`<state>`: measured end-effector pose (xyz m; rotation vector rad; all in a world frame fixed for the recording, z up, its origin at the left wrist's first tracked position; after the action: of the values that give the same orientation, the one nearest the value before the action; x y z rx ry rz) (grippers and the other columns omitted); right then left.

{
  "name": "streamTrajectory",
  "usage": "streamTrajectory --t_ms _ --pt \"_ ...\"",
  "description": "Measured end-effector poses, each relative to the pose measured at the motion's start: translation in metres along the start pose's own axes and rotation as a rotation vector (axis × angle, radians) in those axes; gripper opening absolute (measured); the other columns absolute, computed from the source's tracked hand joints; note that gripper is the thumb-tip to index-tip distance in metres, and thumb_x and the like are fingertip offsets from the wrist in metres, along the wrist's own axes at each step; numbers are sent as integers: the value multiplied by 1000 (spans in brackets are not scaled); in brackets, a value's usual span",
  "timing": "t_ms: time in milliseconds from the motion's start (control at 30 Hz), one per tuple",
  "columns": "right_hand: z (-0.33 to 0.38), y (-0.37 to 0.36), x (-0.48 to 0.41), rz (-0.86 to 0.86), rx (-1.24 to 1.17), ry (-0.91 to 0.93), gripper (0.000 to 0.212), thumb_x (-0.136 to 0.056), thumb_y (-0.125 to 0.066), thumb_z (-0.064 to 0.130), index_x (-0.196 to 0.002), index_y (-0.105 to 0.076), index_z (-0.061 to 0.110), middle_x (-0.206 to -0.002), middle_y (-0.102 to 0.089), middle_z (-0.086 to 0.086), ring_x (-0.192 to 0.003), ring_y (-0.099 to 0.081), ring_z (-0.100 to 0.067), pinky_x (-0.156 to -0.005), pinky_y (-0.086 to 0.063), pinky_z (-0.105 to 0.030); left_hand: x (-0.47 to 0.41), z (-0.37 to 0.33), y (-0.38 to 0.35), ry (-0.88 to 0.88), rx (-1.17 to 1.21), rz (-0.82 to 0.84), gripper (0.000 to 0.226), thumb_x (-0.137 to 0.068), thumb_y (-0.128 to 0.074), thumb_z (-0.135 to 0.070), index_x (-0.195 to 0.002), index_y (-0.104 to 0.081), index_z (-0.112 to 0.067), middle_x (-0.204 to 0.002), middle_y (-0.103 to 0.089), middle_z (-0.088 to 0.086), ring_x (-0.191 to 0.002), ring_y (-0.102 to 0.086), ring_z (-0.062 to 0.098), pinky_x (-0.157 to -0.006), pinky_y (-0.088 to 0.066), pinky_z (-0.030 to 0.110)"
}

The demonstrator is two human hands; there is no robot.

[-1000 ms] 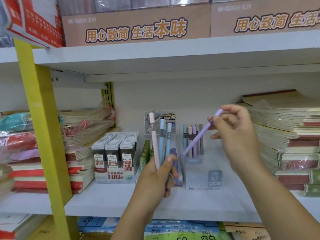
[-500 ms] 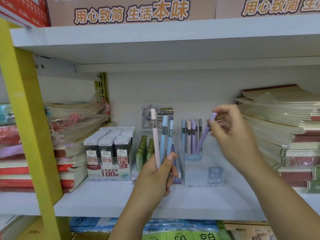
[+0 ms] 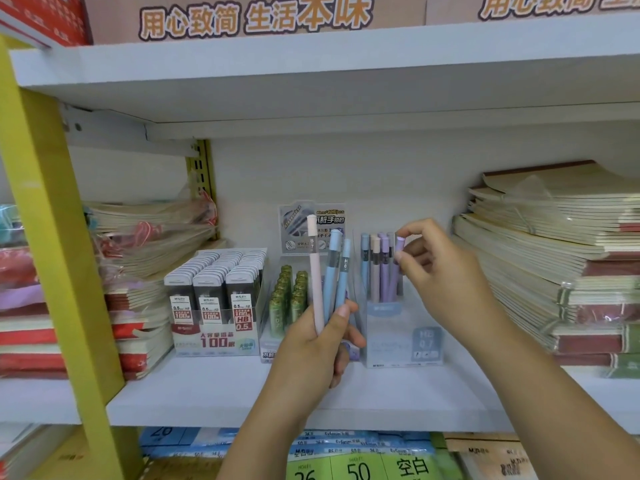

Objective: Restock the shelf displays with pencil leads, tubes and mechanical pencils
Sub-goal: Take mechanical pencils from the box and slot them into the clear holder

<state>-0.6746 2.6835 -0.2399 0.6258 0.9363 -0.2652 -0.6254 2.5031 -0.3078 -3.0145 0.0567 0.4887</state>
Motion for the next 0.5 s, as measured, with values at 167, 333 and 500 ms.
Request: streamTrajectory --t_ms 167,333,500 --pt "0 -4 -3 12 202 42 18 -89 -63 21 -98 -53 31 -80 -60 11 -82 -54 -10 -65 -42 -27 1 -2 -2 6 10 17 23 -101 -51 -38 -92 -73 -37 -72 -68 -1 -45 -40 9 -40 -33 21" --pt "2 -4 -4 34 337 15 22 -93 -60 23 -114 -62 24 -108 -63 3 -108 -35 -15 -80 -25 -20 4 -6 -2 22 58 50 23 -101 -53 -35 -96 -75 -34 -73 -65 0 -47 -40 9 -42 -33 20" --pt "32 10 2 22 -154 -105 18 -94 -56 32 -110 -64 35 -96 -70 13 -96 -57 0 -83 -44 -23 6 -12 -5 8 57 115 22 -101 -53 -37 -100 -74 -31 -73 -62 0 -49 -40 9 -43 -33 20"
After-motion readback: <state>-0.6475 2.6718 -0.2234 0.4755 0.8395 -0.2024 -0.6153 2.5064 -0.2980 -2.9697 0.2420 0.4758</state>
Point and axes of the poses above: each hand's wrist, its own x-axis away from the middle knuckle, its own y-axis out of the back of the hand, z = x × y, the point moved 2 cm from there along -x, towards the middle knuckle
